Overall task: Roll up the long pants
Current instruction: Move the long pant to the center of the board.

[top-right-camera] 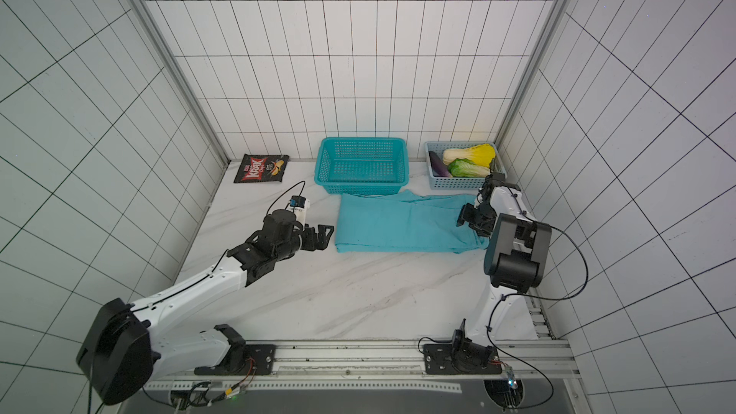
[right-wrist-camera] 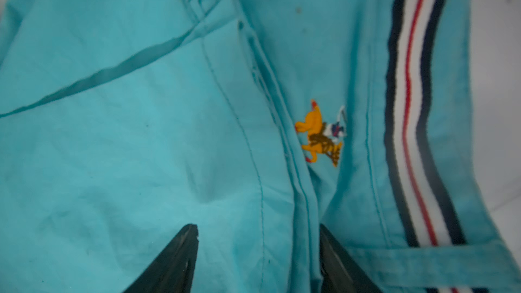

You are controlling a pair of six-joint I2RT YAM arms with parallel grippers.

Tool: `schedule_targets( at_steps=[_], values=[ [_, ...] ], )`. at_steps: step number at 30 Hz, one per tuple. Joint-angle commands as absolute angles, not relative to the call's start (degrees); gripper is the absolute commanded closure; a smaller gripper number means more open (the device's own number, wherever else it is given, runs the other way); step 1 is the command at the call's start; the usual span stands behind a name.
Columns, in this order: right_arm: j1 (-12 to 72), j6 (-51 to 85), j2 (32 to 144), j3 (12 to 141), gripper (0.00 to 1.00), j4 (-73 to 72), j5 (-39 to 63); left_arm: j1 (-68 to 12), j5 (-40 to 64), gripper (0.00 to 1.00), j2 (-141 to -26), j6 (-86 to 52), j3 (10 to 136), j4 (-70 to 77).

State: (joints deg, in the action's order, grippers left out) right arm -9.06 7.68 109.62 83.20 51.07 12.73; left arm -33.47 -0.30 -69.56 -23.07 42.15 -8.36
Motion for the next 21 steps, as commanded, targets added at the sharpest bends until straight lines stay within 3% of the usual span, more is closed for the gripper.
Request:
schedule_targets(
  at_steps=[1,4,7,11,21],
  values=[
    [-5.08,5.57,112.95,86.12,0.47,54.36,12.19,-33.14,-0.50,0.02,-69.48,-22.70,43.89,-7.59],
    [-2.46,6.04,116.13,86.75,0.70,55.04,9.68,-32.78,-1.73,0.02,-68.11,-22.15,43.86,-8.82],
    [-0.28,7.08,116.88,87.03,0.80,55.62,7.91,-31.54,-2.67,0.02,-65.95,-21.83,43.87,-10.22],
    [4.85,4.97,116.16,88.57,0.85,54.74,13.79,-29.39,-4.64,0.02,-63.28,-21.76,42.44,-10.62],
    [24.19,-4.64,118.52,87.66,0.84,55.94,26.16,-20.89,-6.11,0.02,-55.42,-25.27,37.41,-11.18]
  ],
)
